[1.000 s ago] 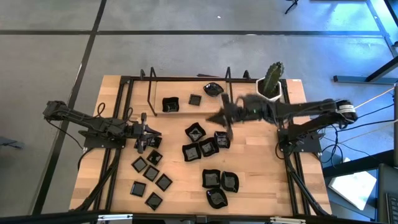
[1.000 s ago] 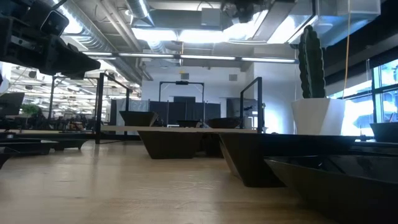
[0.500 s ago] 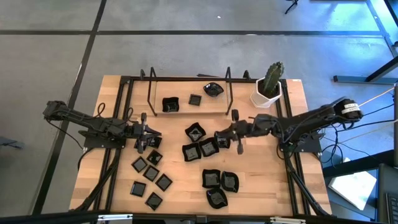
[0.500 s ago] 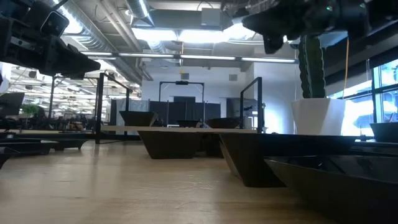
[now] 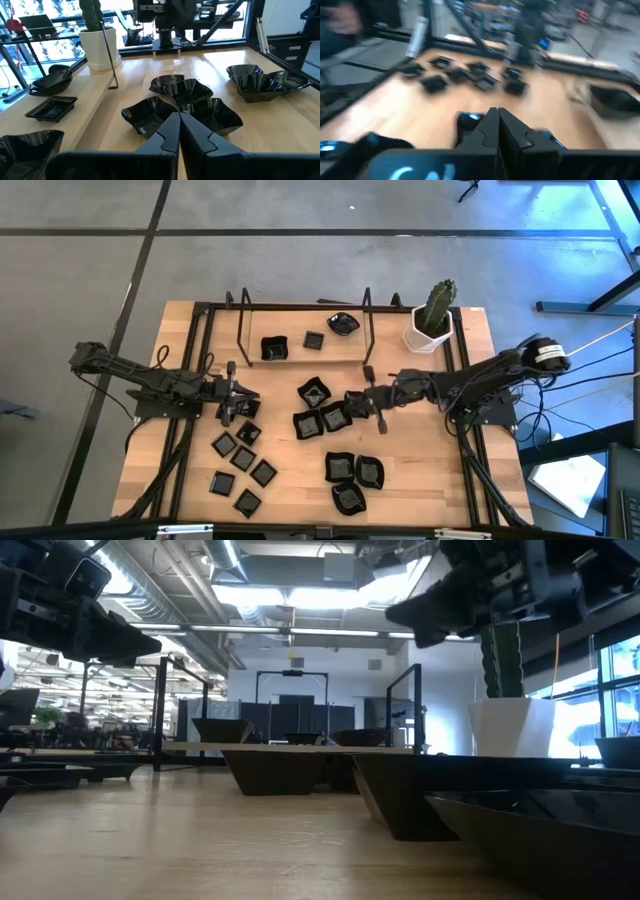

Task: Pick & Place Mini shaped plates
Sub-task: Stack the leaf-shaped plate on top of the leaf-shaped plate on the shelf

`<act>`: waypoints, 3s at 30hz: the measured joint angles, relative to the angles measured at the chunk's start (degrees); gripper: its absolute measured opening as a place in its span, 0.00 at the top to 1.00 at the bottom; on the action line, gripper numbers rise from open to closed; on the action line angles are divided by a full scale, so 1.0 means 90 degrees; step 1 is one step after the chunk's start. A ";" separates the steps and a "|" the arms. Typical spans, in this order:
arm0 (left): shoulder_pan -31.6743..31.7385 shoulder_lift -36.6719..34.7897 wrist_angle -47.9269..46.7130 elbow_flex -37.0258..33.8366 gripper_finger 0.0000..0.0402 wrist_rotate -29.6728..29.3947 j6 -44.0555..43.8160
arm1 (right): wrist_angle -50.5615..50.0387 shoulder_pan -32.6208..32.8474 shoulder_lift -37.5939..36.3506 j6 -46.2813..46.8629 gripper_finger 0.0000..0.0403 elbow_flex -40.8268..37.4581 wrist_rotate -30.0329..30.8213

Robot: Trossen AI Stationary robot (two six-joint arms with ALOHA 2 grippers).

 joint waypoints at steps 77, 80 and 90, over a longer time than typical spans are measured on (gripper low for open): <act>0.4070 1.0059 -0.3461 0.9581 0.87 0.1759 0.3717 | -0.1000 0.0044 -0.3894 -0.0432 0.98 0.0005 -0.0159; 0.4030 1.0496 -0.3553 0.9979 0.78 0.1312 0.4304 | -0.1061 0.0044 -0.4025 -0.0522 0.99 0.0005 0.0173; 0.4066 1.1363 -0.4199 1.1042 0.49 0.1171 0.4498 | -0.2162 0.0041 -0.4477 -0.0541 0.97 0.0002 0.1186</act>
